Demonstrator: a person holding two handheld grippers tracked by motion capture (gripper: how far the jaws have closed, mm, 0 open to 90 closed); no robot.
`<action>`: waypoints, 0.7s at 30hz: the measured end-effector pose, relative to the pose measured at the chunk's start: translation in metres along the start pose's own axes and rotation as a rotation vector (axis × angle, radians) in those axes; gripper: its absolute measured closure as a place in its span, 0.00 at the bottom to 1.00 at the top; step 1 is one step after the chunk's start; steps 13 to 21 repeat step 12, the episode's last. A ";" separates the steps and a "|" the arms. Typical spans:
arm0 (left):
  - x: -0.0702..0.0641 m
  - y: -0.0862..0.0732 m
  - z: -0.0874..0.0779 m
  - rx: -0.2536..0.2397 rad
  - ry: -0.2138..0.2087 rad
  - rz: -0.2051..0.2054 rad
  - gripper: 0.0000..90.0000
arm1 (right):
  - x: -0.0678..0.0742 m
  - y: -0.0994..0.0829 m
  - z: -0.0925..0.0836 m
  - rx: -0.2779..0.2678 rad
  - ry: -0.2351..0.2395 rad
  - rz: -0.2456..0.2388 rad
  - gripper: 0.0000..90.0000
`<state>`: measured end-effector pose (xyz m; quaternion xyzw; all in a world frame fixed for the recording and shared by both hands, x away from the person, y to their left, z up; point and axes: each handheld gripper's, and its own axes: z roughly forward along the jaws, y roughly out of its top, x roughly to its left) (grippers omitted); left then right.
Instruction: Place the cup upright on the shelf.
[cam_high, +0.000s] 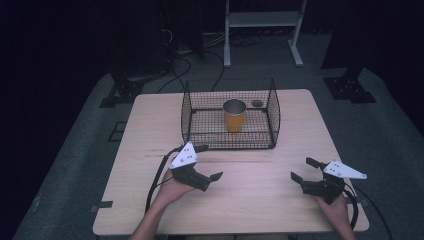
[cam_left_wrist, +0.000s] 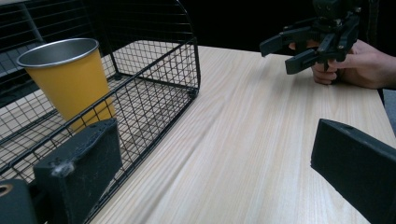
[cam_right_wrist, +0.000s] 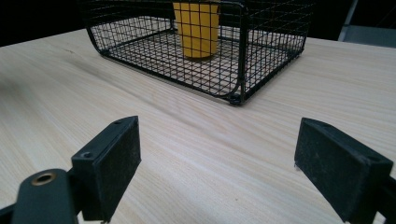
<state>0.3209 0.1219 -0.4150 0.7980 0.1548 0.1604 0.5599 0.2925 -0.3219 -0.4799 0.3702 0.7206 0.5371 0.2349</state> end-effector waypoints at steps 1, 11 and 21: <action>-0.001 -0.001 -0.001 -0.003 0.000 0.001 0.01 | 0.000 0.000 0.000 0.000 0.000 0.000 0.15; -0.014 -0.014 -0.015 -0.040 0.027 -0.015 0.01 | 0.000 0.000 0.000 0.000 0.001 0.001 0.15; -0.016 -0.014 -0.016 -0.027 0.035 -0.006 0.01 | 0.000 0.000 0.000 0.000 0.003 0.000 0.15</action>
